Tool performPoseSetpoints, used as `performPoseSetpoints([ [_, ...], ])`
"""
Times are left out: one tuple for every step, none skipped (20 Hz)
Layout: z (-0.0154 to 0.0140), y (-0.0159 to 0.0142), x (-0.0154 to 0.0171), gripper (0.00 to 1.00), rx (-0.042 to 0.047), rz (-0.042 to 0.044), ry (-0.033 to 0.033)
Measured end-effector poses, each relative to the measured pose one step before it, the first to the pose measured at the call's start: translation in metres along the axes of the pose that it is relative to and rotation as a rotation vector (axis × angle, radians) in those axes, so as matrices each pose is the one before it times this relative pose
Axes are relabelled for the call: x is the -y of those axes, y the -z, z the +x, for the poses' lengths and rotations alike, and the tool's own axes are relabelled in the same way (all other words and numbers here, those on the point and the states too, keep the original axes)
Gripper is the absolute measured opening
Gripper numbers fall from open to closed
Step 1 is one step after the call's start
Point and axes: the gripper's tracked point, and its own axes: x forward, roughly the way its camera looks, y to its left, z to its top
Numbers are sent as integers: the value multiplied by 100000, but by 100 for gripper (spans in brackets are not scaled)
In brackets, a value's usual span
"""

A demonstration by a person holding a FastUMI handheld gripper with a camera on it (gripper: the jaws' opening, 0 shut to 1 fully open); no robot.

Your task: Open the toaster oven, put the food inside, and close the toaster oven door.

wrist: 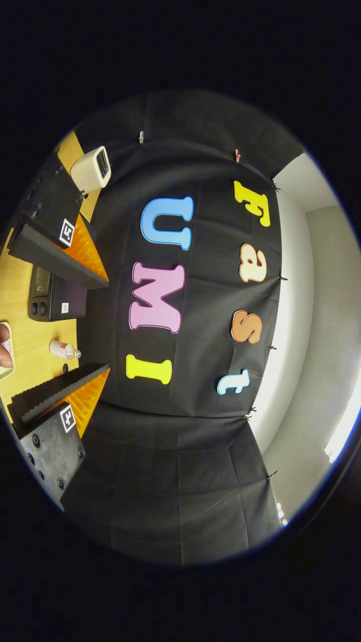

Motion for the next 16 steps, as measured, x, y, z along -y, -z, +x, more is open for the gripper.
performPoseSetpoints([
  [53, -24, -141, 98, 16, 839, 9],
  [81, -16, -221, 98, -39, 744, -143],
  [156, 24, -451, 98, 126, 997, -391],
  [351, 39, -571, 98, 5, 760, -566],
  [423, 226, -881, 98, -262, 927, -920],
  [504, 292, -1121, 98, -404, 1018, -992],
  [571, 404, -1242, 98, -174, 828, -1139],
  [592, 480, -1415, 98, -210, 529, -1252],
  [661, 875, -1450, 98, -458, 361, -1365],
  [641, 1004, -1540, 98, -778, 300, -1354],
  [575, 1173, -1307, 98, -1053, 401, -1042],
  [602, 1313, -1245, 98, -1075, 408, -672],
  [504, 1295, -1103, 98, -1352, 280, -450],
  [631, 1551, -1089, 98, -1774, 149, -377],
  [608, 1500, -848, 98, -1938, 318, -305],
  [662, 1421, -586, 98, -2092, 124, 173],
])
